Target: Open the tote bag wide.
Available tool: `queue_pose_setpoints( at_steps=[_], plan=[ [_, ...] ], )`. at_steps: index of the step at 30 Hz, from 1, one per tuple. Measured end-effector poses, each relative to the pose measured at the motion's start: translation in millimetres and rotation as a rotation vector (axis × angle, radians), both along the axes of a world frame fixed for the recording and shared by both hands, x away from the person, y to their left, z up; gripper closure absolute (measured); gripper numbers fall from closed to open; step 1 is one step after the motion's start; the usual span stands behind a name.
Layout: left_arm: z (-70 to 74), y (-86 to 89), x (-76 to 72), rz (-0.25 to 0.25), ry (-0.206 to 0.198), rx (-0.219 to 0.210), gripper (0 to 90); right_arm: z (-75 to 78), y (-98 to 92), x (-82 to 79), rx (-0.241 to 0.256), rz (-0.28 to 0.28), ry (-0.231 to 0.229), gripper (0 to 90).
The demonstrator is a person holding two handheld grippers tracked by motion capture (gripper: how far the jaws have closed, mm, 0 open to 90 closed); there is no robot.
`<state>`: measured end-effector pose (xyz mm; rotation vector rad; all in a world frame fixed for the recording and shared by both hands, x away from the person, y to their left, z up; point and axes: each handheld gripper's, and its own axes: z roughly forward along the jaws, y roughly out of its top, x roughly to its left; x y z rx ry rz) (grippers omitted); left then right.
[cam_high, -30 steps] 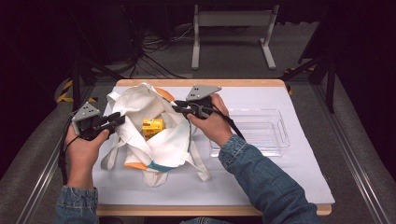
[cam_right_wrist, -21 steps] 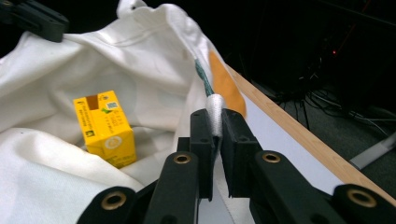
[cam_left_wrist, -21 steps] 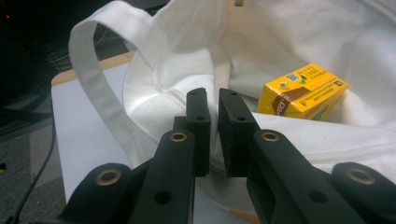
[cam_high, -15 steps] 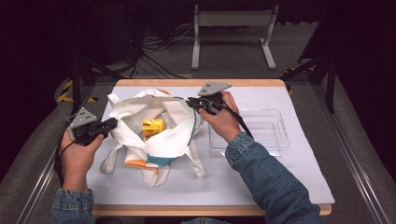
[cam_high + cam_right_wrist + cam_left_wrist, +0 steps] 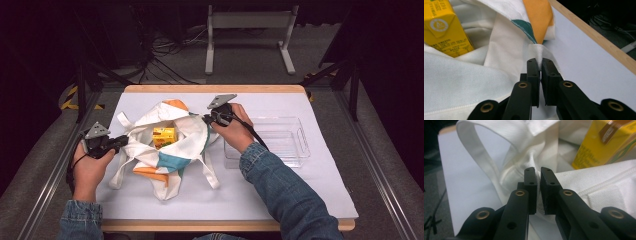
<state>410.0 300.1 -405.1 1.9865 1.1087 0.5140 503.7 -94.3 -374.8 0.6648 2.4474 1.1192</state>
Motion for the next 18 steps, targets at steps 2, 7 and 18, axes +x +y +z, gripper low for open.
queue_pose_setpoints(
  at_steps=[2, 7, 18],
  plan=[
    [-6.9, 3.6, 1.8, 0.002, 0.025, -0.009, 84.3, -1.1, -2.0, 0.8, -0.006, -0.006, 0.018, 85.6],
    [-11.1, 4.9, 2.6, 0.017, 0.044, 0.001, 84.5, -4.4, -5.7, 2.5, -0.035, -0.018, 0.043, 86.0],
    [-12.4, 13.4, -0.8, 0.043, 0.061, -0.044, 83.5, -5.3, -17.0, 1.3, -0.031, -0.043, 0.081, 85.4]
  ],
)
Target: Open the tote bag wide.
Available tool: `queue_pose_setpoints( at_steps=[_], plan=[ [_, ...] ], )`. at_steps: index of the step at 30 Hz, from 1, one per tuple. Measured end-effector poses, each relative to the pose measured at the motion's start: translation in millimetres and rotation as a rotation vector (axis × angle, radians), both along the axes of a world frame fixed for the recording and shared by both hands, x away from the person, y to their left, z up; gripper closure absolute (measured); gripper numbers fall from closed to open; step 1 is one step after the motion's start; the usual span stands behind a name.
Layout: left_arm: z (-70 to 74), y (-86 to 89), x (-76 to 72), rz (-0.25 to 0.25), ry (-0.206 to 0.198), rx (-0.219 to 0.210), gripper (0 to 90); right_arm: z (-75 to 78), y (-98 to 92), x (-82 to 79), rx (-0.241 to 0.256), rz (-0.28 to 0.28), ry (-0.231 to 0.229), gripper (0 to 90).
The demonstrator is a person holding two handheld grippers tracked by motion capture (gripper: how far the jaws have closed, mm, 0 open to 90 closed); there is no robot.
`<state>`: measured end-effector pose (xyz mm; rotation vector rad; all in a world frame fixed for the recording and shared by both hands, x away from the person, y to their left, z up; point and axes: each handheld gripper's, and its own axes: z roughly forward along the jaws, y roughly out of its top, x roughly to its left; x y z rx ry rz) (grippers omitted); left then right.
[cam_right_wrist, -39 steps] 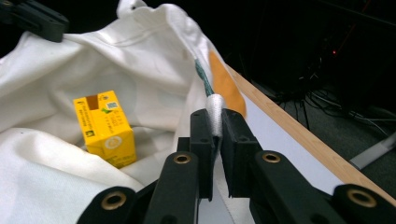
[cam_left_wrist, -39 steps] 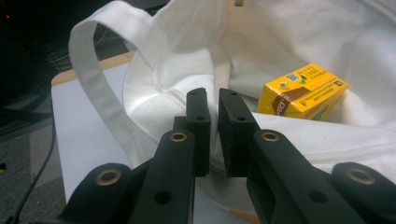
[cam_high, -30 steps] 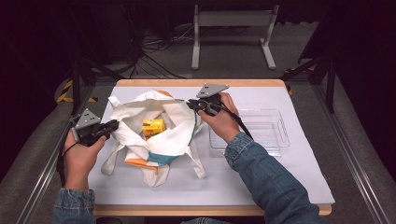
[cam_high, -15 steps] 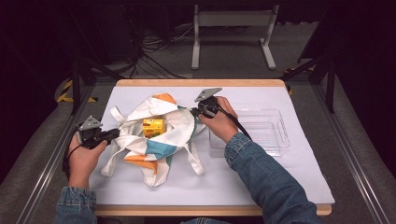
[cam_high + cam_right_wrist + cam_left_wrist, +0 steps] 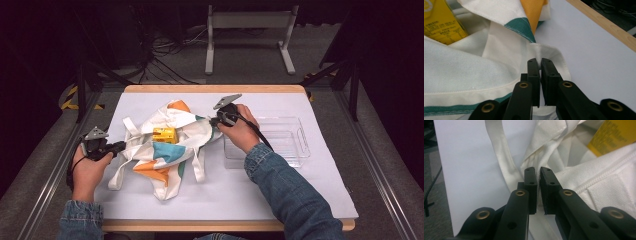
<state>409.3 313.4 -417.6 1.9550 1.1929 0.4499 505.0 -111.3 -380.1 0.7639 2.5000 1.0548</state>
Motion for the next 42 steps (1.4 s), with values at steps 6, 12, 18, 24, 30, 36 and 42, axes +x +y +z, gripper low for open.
queue_pose_setpoints(
  at_steps=[6, 12, 18, 24, 30, 36, 42],
  plan=[
    [22.1, 7.3, -15.7, 0.015, -0.1, -0.076, 74.0, 10.4, -9.3, -9.1, 0.087, 0.008, -0.037, 72.6],
    [53.2, 0.3, -35.2, -0.015, -0.203, -0.118, 70.6, 27.1, -11.8, -25.0, 0.176, 0.04, -0.083, 71.4],
    [72.1, -25.4, -51.9, -0.163, -0.222, -0.167, 77.9, 41.8, -9.8, -38.5, 0.233, 0.066, -0.127, 72.8],
    [69.2, -59.7, -58.4, -0.323, -0.18, -0.199, 82.8, 49.6, -7.5, -47.5, 0.262, 0.095, -0.129, 73.9],
    [53.0, -80.2, -54.6, -0.347, -0.159, -0.15, 85.0, 53.9, -6.3, -53.2, 0.279, 0.11, -0.139, 74.2],
    [23.7, -89.8, -45.4, -0.341, -0.072, -0.093, 86.7, 55.3, -6.6, -55.2, 0.281, 0.114, -0.144, 74.1],
    [1.5, -99.2, -42.7, -0.334, -0.019, -0.027, 86.8, 54.1, -6.3, -55.4, 0.286, 0.114, -0.142, 74.1]
  ],
)
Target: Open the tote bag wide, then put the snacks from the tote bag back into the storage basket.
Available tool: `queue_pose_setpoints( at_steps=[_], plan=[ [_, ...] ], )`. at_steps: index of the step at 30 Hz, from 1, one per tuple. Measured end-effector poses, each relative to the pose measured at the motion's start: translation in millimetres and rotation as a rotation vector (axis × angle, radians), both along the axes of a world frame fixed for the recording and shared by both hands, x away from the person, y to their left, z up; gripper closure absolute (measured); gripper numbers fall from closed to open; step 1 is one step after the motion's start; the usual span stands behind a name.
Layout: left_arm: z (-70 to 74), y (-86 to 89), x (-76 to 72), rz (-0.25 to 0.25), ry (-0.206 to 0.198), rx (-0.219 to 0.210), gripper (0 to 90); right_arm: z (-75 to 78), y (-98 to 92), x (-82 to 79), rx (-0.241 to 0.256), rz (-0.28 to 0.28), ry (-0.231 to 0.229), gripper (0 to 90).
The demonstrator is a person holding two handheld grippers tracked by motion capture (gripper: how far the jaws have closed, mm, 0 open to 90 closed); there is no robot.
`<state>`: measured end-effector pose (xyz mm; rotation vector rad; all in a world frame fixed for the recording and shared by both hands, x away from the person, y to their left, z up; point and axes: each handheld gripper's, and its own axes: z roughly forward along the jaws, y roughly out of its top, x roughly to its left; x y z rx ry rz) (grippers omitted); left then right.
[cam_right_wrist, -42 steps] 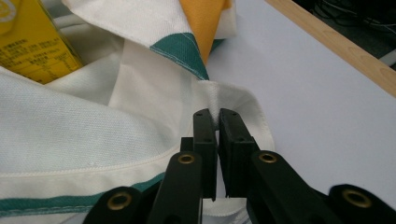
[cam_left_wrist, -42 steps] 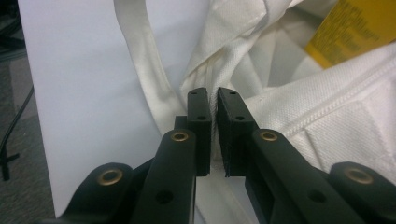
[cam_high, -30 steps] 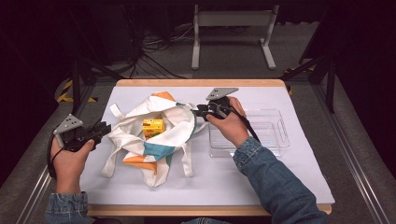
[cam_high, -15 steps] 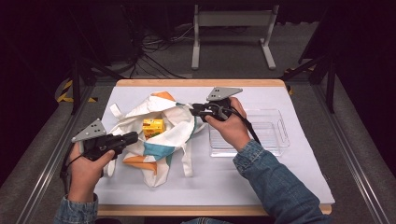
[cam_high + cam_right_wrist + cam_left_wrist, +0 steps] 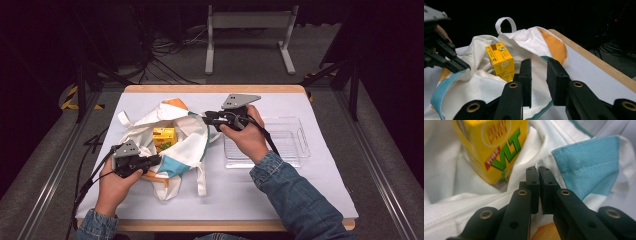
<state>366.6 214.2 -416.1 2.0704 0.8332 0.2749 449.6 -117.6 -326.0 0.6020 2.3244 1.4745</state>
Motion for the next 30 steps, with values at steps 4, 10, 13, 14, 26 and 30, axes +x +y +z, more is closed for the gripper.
queue_pose_setpoints(
  at_steps=[4, 10, 13, 14, 26, 30],
  plan=[
    [-12.4, -5.6, 4.1, 0.004, 0.029, 0.032, 86.9, -1.2, 0.9, -0.3, 0.001, 0.002, 0.001, 74.0],
    [-18.7, -10.3, 4.9, -0.01, 0.052, 0.074, 86.4, -3.5, 2.2, -0.4, -0.001, 0.006, 0.006, 73.6],
    [-10.0, -4.6, 2.4, 0.011, 0.017, 0.052, 75.3, -3.5, 2.4, -0.7, -0.002, 0.006, 0.005, 73.0],
    [-6.3, -2.1, 0.8, 0.021, -0.003, 0.039, 67.8, -3.3, 2.3, -0.6, 0.001, 0.007, 0.007, 72.7],
    [26.6, 28.7, -8.8, 0.024, -0.121, -0.135, 59.7, 0.7, 5.4, 0.4, 0.055, 0.099, 0.009, 61.4],
    [30.6, 34.6, -11.8, -0.005, -0.156, -0.169, 60.7, 4.0, 9.4, 1.5, 0.084, 0.191, 0.017, 55.8]
  ],
)
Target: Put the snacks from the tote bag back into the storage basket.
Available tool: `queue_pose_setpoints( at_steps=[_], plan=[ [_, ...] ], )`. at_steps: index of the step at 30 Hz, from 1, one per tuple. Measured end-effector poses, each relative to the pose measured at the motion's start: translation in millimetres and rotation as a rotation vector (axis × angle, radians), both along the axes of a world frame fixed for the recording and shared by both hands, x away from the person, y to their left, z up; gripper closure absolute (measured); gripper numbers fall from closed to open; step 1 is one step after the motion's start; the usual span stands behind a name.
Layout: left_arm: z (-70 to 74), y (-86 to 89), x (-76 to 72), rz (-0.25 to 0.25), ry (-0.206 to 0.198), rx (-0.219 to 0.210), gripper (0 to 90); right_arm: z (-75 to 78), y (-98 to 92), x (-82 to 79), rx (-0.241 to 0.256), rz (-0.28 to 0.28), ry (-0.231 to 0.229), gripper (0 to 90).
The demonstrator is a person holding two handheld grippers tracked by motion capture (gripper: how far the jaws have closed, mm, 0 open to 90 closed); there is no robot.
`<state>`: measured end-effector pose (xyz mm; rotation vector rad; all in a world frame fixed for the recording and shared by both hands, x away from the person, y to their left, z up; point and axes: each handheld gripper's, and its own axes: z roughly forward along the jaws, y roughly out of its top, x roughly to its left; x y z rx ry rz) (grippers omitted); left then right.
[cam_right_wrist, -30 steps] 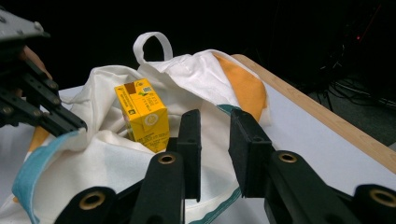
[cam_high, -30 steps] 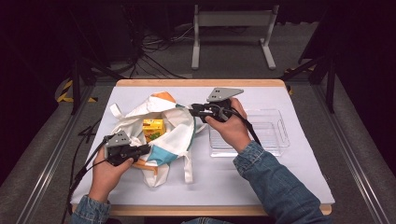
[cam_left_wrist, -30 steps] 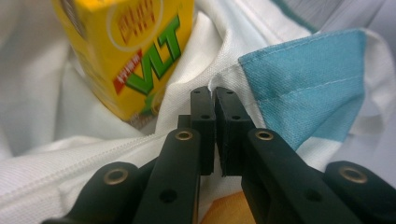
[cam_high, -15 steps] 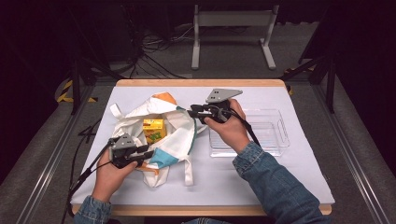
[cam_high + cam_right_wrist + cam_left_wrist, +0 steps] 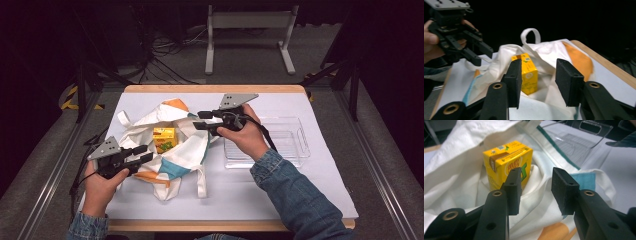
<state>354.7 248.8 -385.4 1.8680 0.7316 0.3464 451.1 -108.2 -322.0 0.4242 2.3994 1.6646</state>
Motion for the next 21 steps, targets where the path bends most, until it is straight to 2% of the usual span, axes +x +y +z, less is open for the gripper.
queue_pose_setpoints(
  at_steps=[3, 7, 13, 21],
  plan=[
    [2.1, 5.3, -1.7, 0.007, -0.005, -0.032, 60.0, 1.6, 3.2, 1.7, 0.019, 0.035, 0.02, 53.6],
    [2.6, 6.8, -3.0, 0.024, 0.002, -0.033, 59.1, 2.3, 7.8, 4.4, 0.021, 0.06, 0.038, 51.5],
    [3.3, 9.0, -3.3, 0.073, 0.001, -0.005, 56.4, -1.1, 21.2, 9.4, -0.011, 0.064, 0.053, 48.5],
    [3.1, 9.7, -4.0, 0.101, 0.009, -0.007, 54.7, -10.2, 45.4, 19.0, -0.073, 0.074, 0.066, 43.0]
  ],
)
